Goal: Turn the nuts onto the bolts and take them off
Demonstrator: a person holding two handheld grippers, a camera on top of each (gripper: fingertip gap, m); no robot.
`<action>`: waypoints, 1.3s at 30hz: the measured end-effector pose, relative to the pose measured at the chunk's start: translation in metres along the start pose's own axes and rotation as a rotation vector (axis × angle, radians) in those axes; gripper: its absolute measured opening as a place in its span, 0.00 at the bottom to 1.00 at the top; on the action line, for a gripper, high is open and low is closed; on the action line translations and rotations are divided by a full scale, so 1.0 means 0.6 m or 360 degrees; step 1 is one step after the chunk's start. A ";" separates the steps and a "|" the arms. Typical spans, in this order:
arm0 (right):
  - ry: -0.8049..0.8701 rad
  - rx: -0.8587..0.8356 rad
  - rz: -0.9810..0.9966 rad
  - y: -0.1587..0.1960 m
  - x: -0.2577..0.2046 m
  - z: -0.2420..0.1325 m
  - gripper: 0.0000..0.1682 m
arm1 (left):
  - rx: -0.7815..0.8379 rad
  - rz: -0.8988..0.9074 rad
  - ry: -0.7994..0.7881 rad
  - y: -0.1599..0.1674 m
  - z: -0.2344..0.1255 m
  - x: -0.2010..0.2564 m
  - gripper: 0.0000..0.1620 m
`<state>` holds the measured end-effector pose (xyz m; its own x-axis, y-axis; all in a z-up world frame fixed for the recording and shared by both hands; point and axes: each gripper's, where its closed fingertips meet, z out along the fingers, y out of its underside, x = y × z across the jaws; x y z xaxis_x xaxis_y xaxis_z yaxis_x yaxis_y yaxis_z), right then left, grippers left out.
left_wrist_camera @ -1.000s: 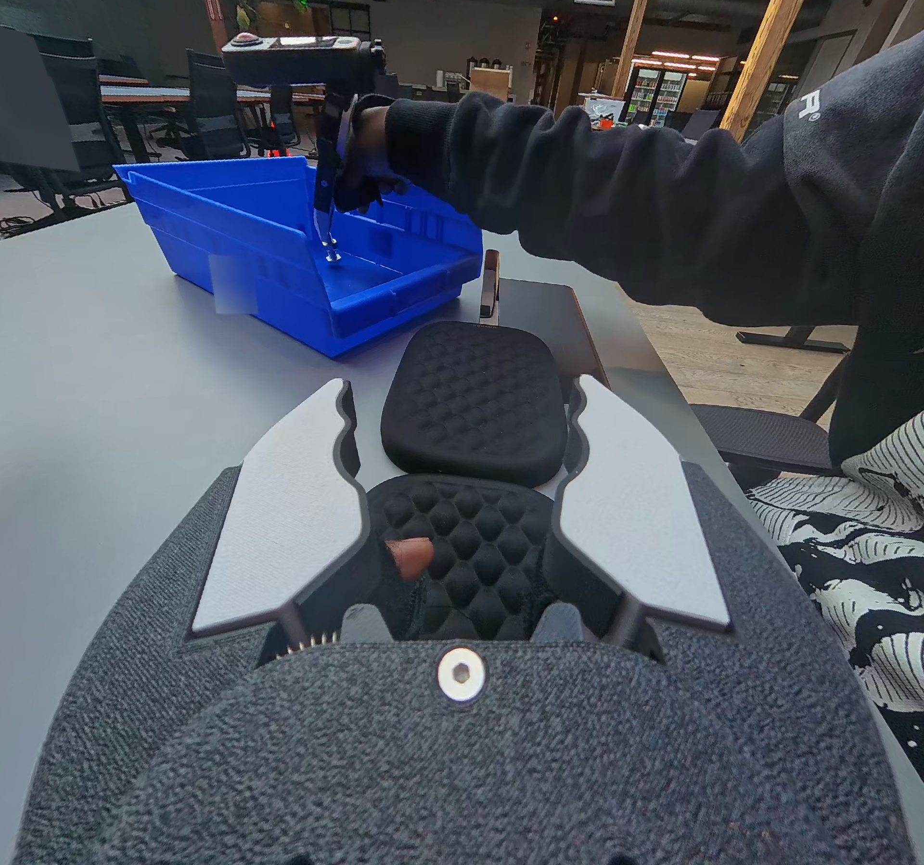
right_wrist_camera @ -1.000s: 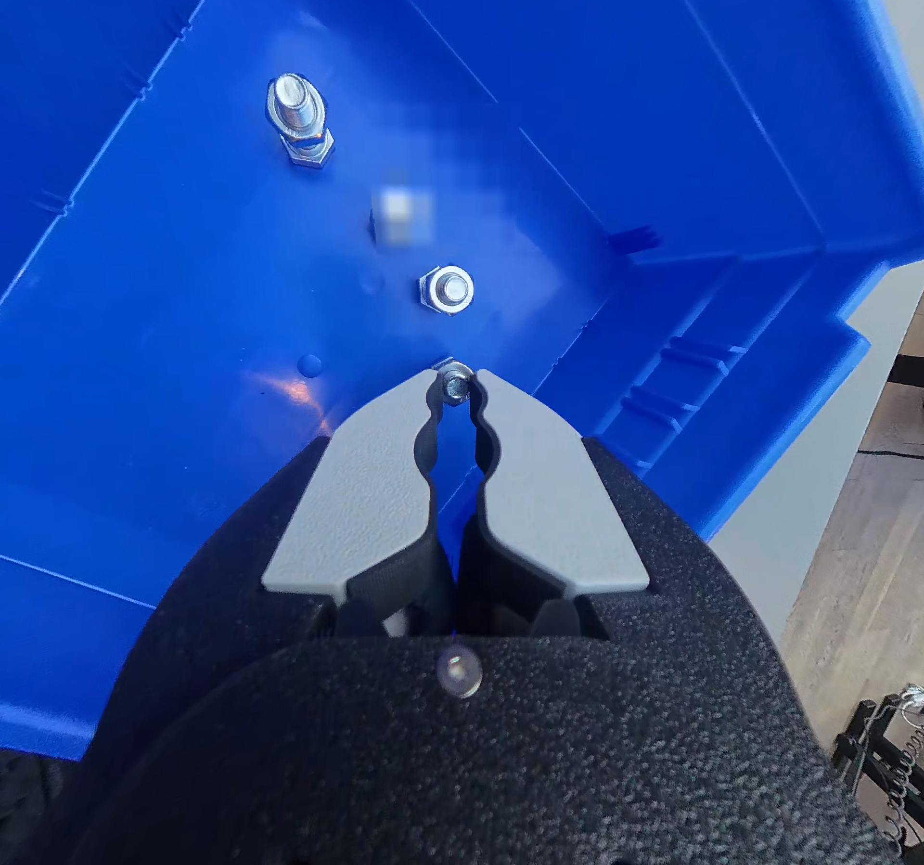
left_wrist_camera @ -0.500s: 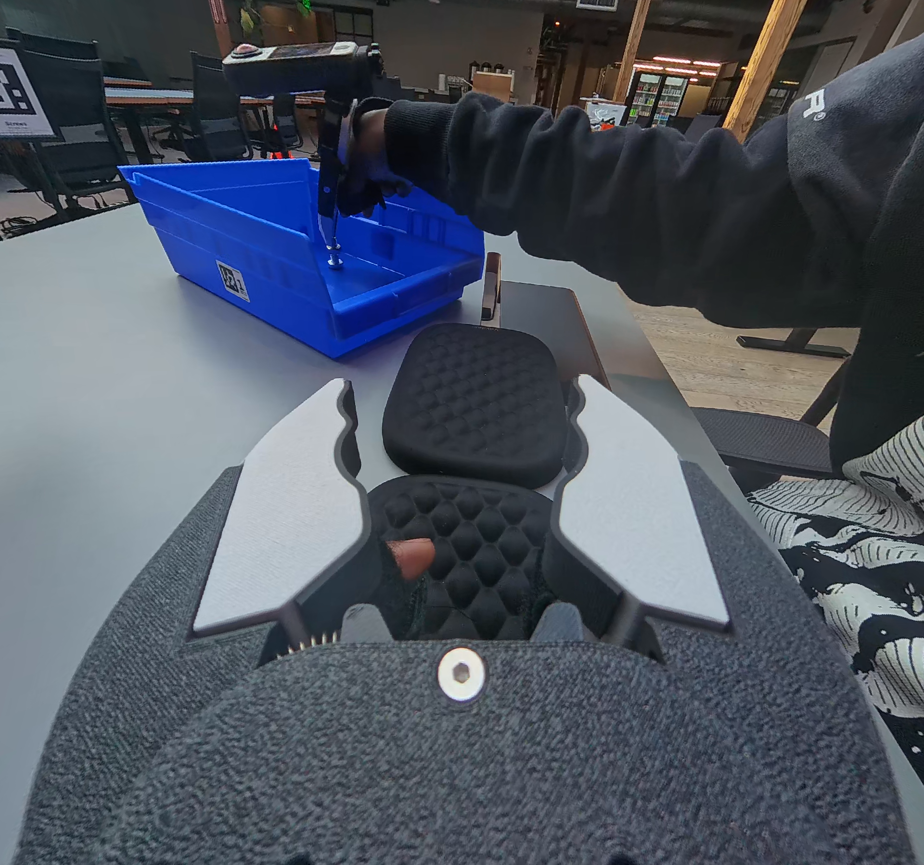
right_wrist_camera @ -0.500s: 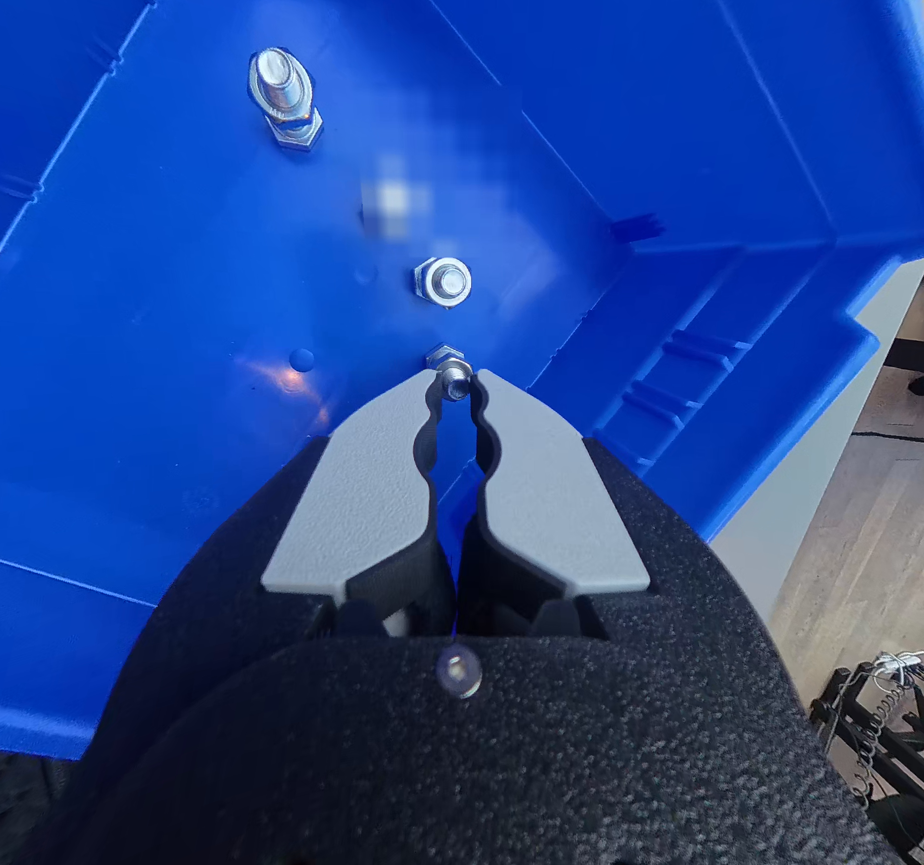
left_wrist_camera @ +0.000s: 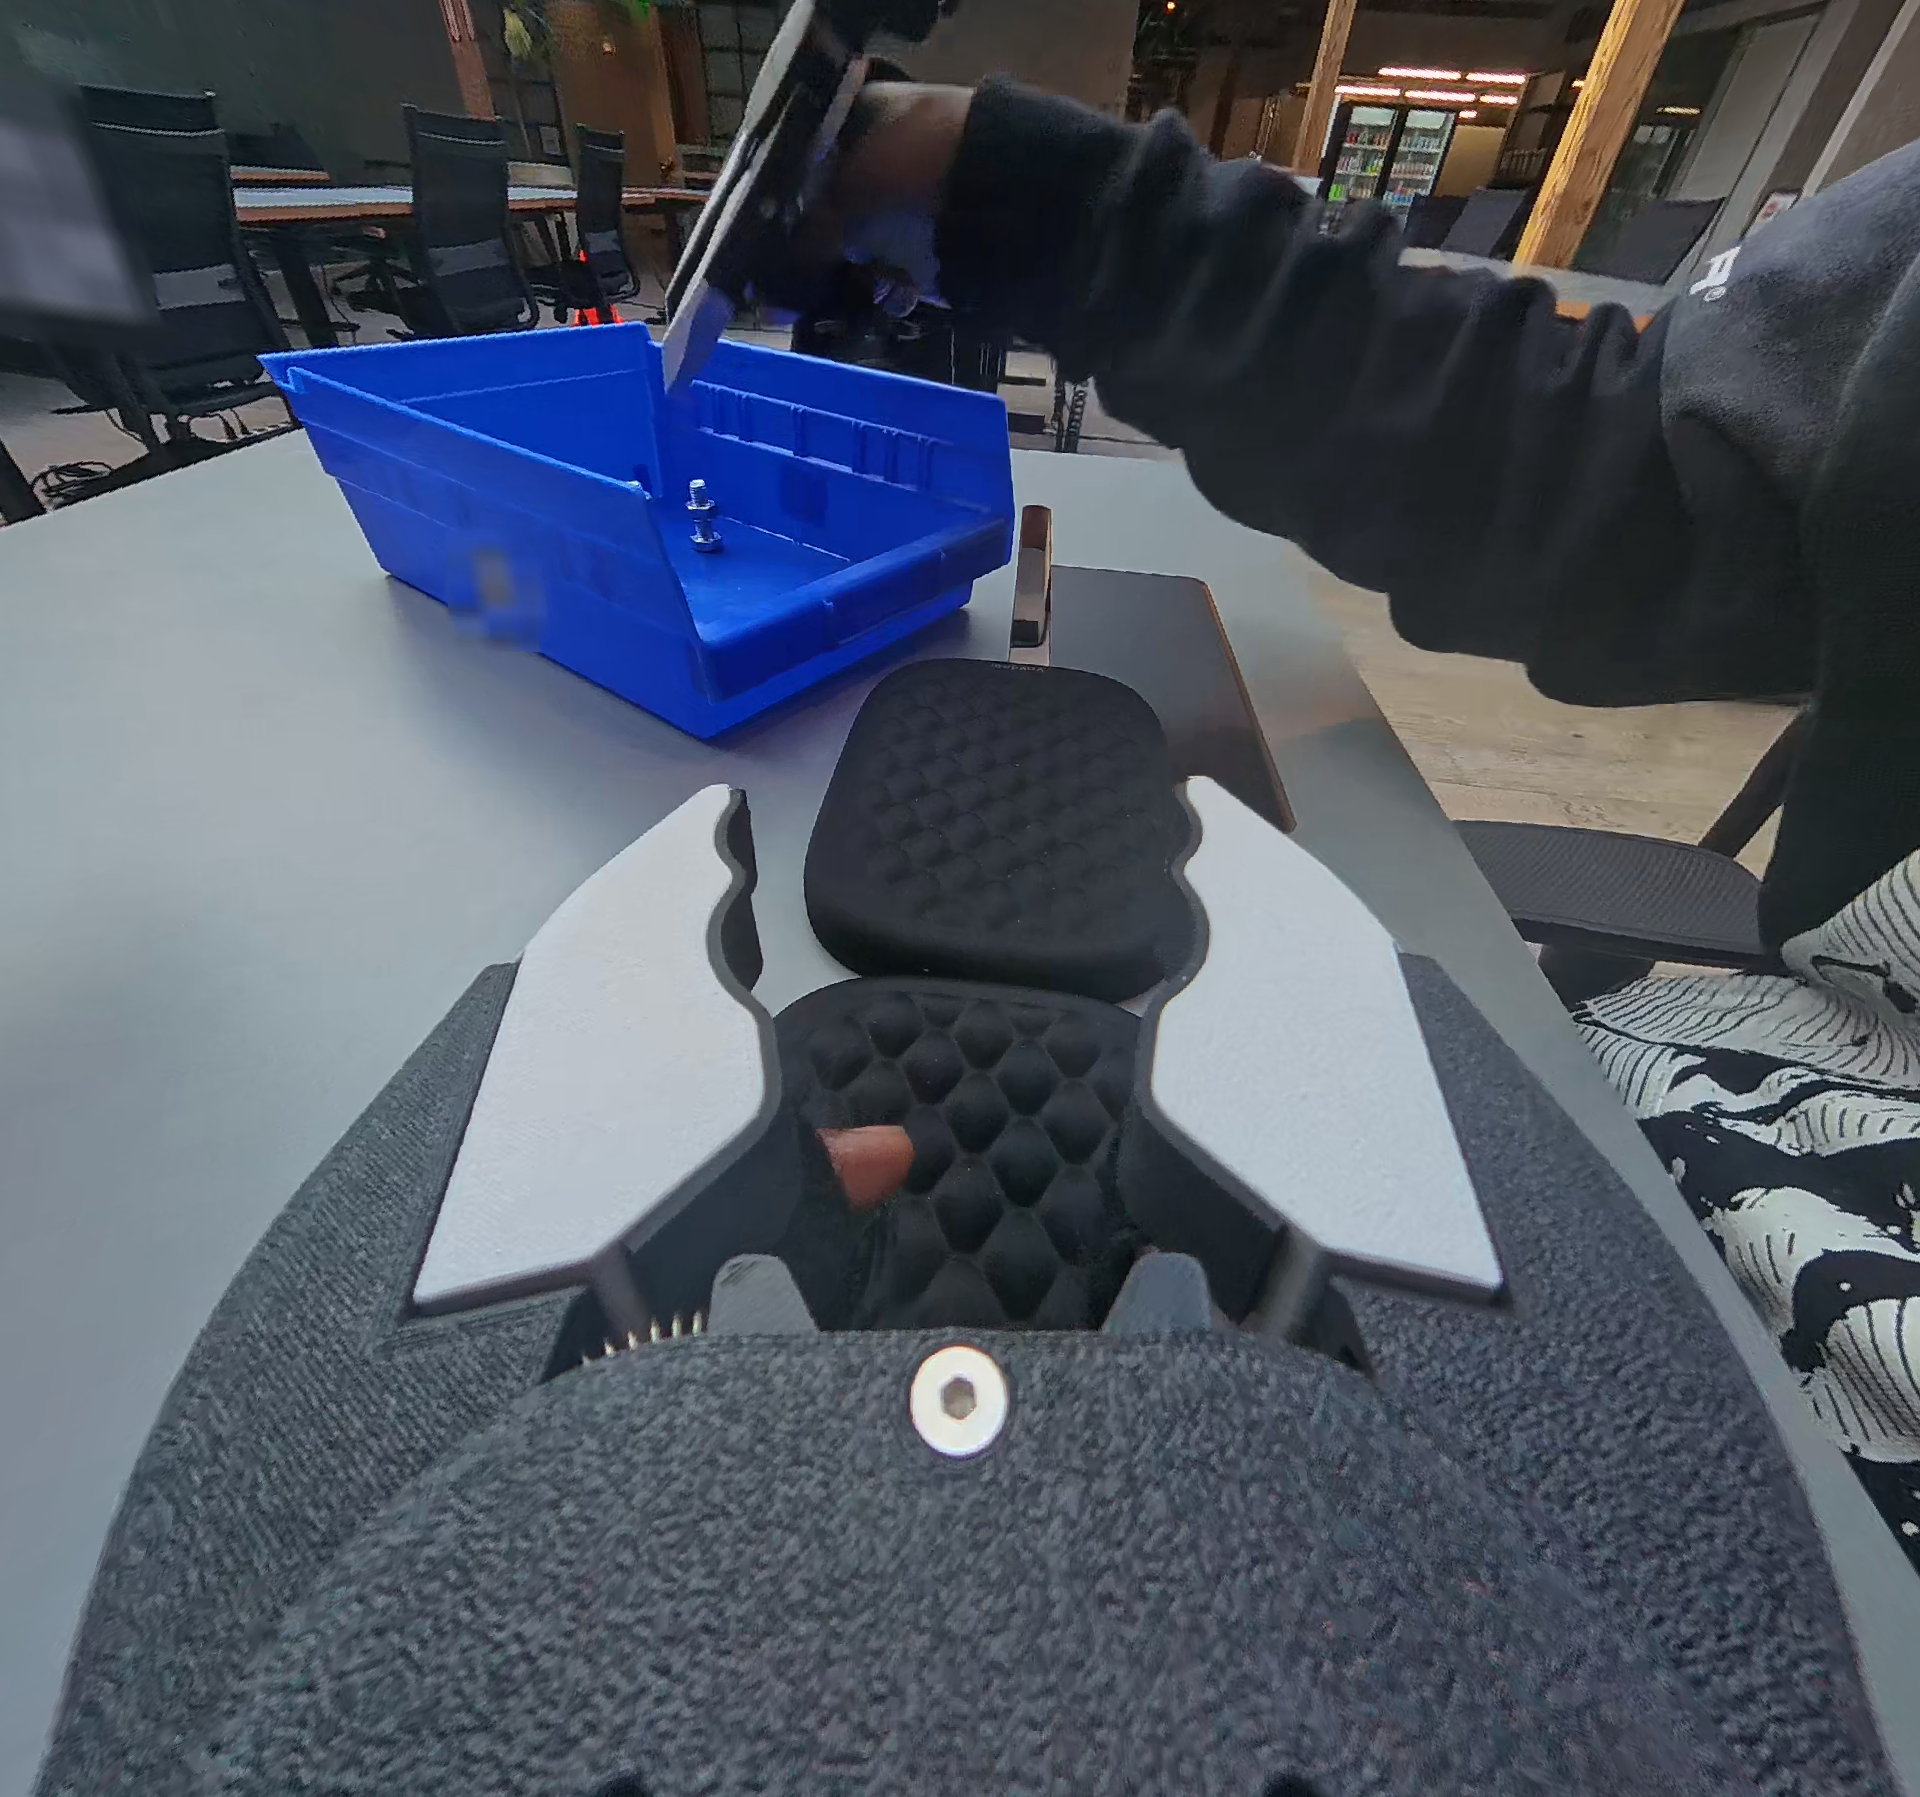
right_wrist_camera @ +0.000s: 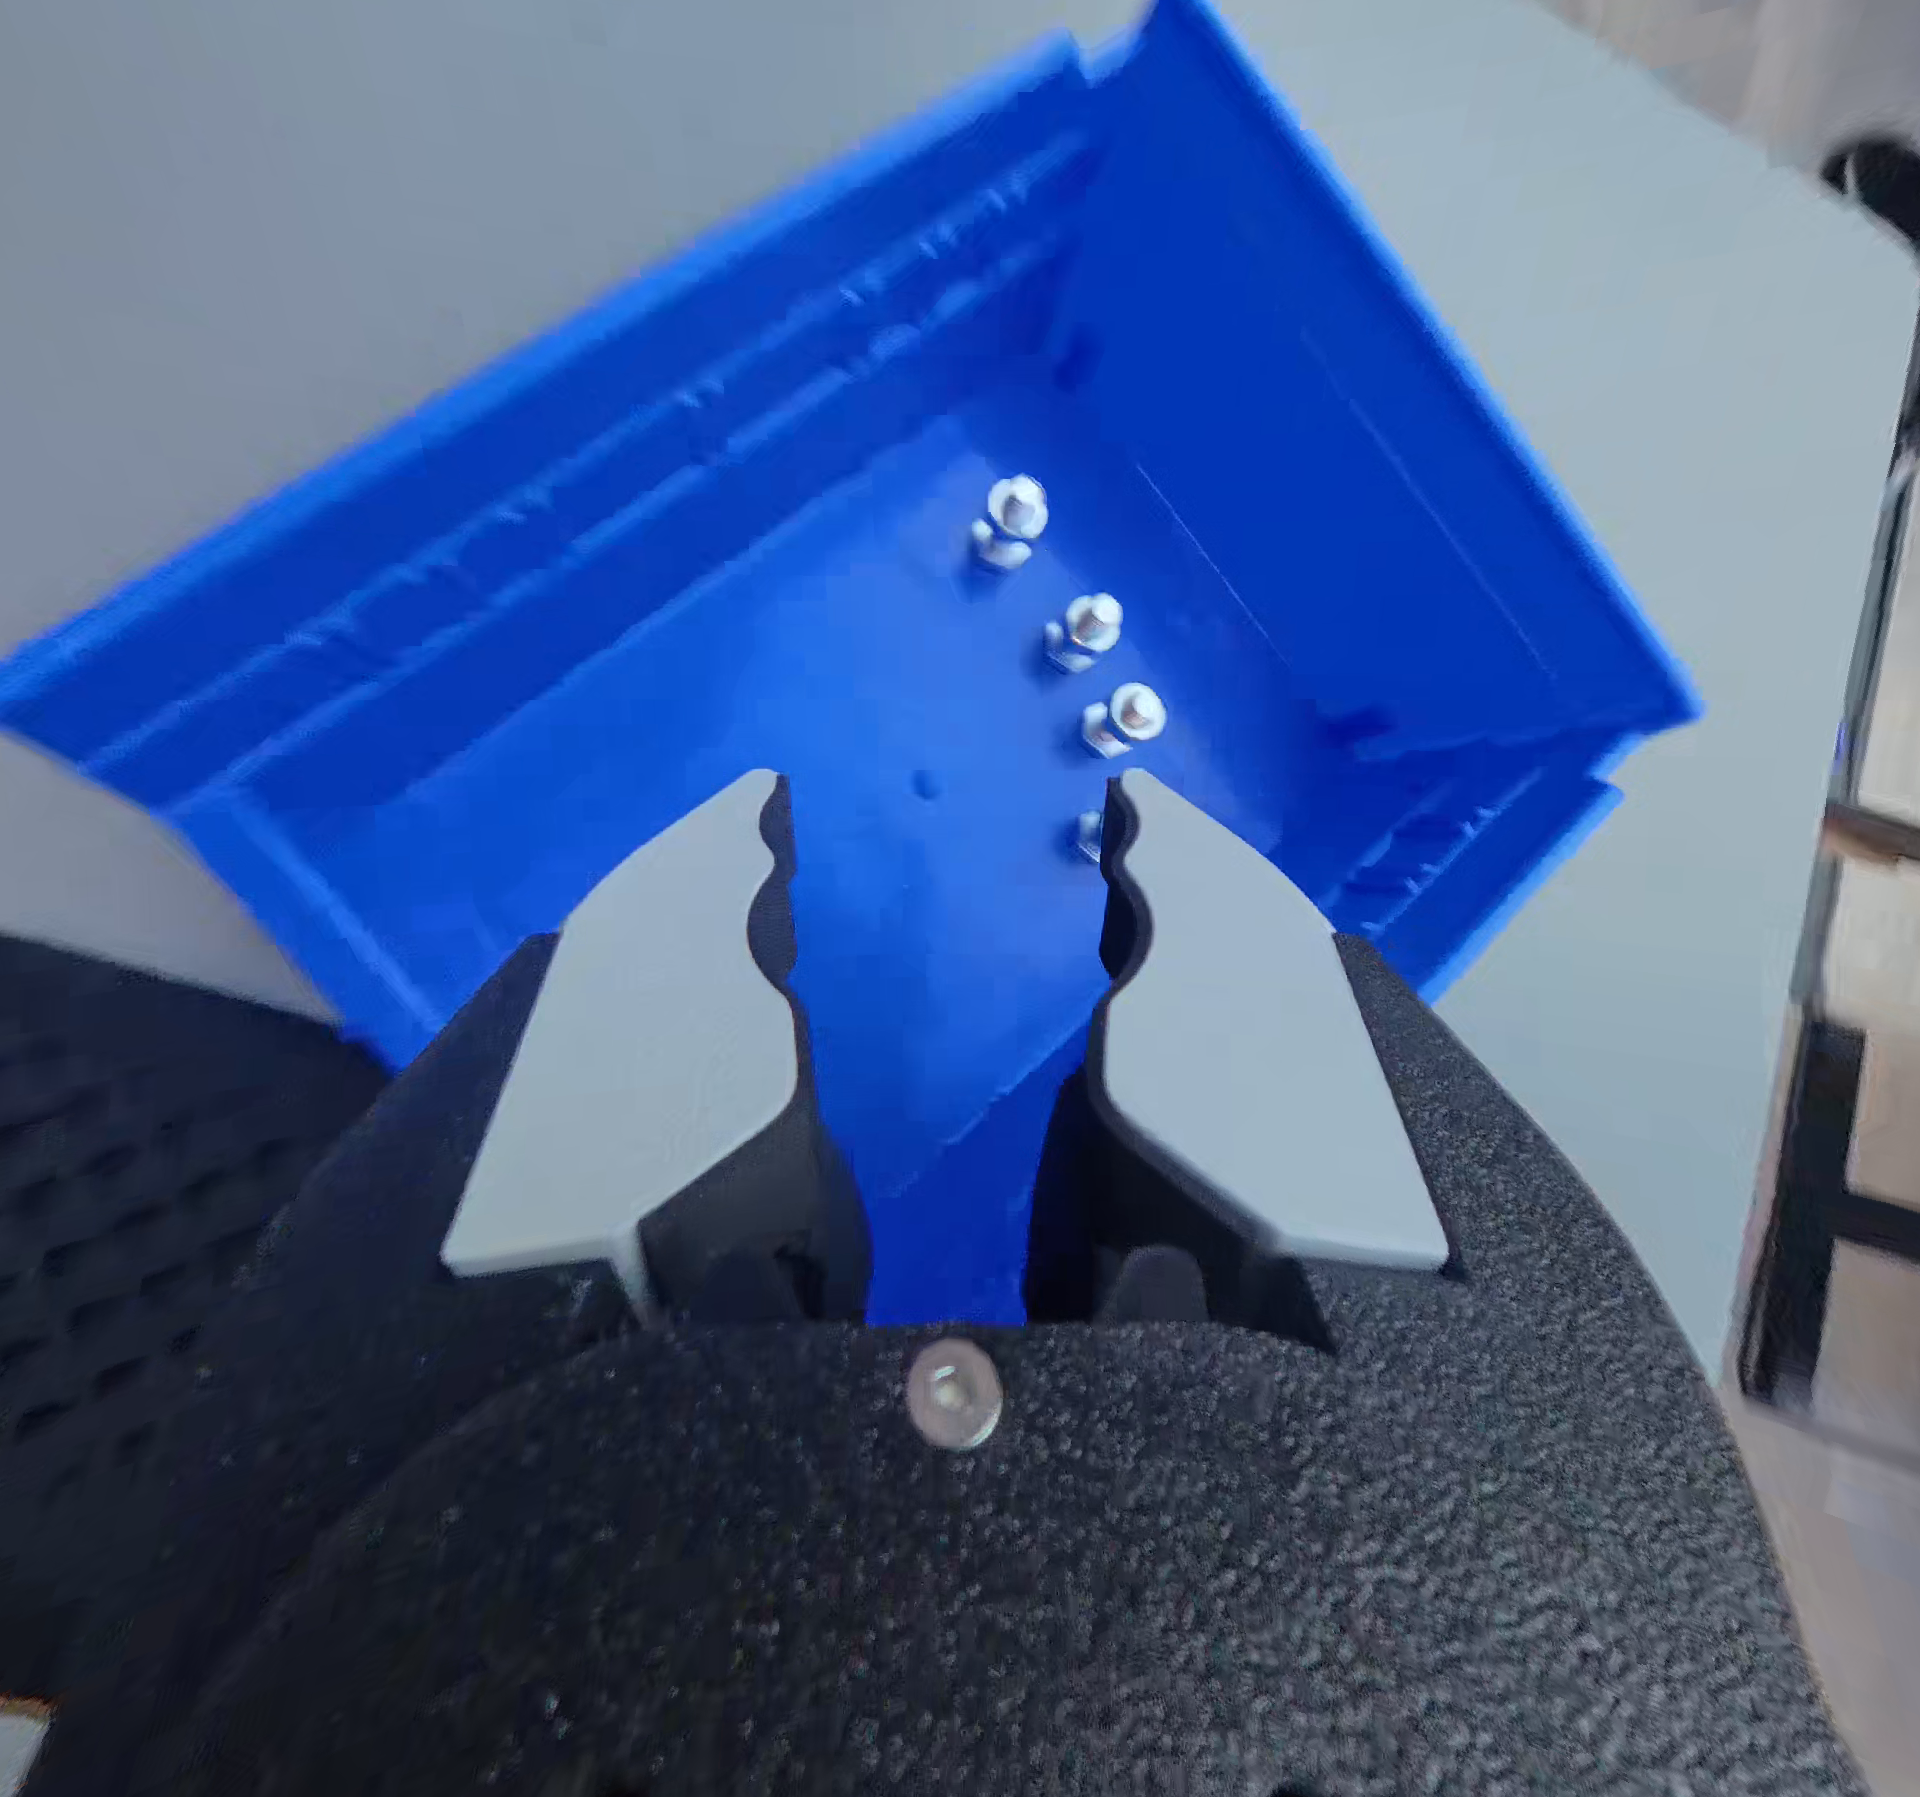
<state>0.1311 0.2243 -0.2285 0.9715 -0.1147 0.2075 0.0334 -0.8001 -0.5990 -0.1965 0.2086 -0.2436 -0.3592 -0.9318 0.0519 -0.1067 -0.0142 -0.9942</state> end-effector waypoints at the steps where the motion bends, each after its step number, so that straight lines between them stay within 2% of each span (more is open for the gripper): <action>1: -0.0062 0.0137 -0.0077 -0.011 -0.027 -0.027 0.34 | -0.0029 0.0020 -0.0008 0.002 0.000 0.001 0.47; 4: -0.0219 0.0356 -0.0204 -0.005 -0.093 -0.083 0.32 | -0.0130 0.0086 -0.0063 0.001 -0.003 0.000 0.48; 8: -0.0464 0.0402 -0.0246 0.034 -0.156 -0.102 0.35 | -0.0206 0.0124 -0.0196 -0.019 -0.023 -0.009 0.48; 11: -0.0567 0.0332 -0.0275 0.064 -0.186 -0.098 0.35 | -0.0277 0.0106 -0.0347 -0.031 -0.062 -0.019 0.47; 14: -0.0507 0.0174 -0.0387 0.098 -0.193 -0.081 0.35 | -0.0425 0.0105 -0.0541 -0.037 -0.131 -0.027 0.47; 18: -0.0464 -0.0052 -0.0497 0.134 -0.207 -0.055 0.34 | -0.0639 0.0089 -0.0822 -0.035 -0.254 -0.028 0.46; 24: -0.0416 -0.0220 -0.0646 0.146 -0.215 -0.020 0.35 | -0.1214 -0.0035 -0.1163 0.036 -0.452 -0.028 0.47; 27: -0.0445 -0.0282 -0.0684 0.149 -0.223 -0.012 0.35 | -0.1401 -0.0119 -0.1187 0.072 -0.508 -0.022 0.47; 32: -0.0439 -0.0398 -0.0795 0.161 -0.219 0.001 0.36 | -0.1753 -0.0162 -0.1143 0.123 -0.563 -0.026 0.47; 39: -0.0415 -0.0499 -0.0859 0.165 -0.195 0.017 0.34 | -0.2056 -0.0153 -0.0991 0.159 -0.579 -0.043 0.43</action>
<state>0.0228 0.1644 -0.3200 0.8639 0.4632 0.1977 0.4984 -0.8430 -0.2026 -0.5196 0.3570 -0.3069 0.1181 -0.9551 -0.2717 -0.9792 -0.0665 -0.1918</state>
